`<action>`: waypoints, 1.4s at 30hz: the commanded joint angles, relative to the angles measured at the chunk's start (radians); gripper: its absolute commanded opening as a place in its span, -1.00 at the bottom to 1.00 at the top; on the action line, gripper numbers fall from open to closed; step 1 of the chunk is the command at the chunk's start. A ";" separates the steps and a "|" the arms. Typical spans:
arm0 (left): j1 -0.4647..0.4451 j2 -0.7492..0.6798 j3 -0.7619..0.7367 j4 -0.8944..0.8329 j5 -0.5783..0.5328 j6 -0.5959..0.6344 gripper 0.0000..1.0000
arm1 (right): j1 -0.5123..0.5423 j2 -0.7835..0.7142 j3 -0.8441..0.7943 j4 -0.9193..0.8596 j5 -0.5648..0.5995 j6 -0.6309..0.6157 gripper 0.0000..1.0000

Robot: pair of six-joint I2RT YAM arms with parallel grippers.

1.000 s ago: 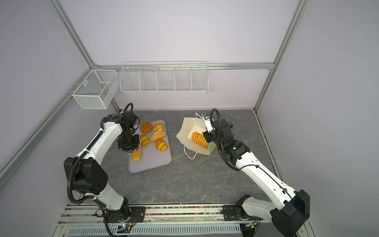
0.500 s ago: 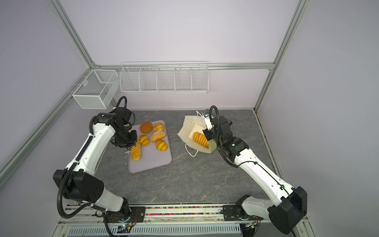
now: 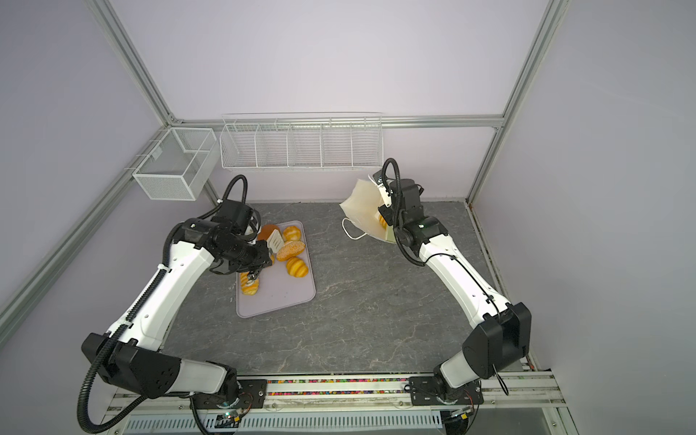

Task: Take the fake bread out of the paper bag
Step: 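Move tongs to the bag opening with left gripper while right gripper tilts bag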

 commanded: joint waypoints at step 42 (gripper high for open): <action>-0.477 0.094 -0.112 0.391 0.075 -0.259 -0.86 | 0.256 -0.326 -0.531 0.208 -0.150 0.253 -0.87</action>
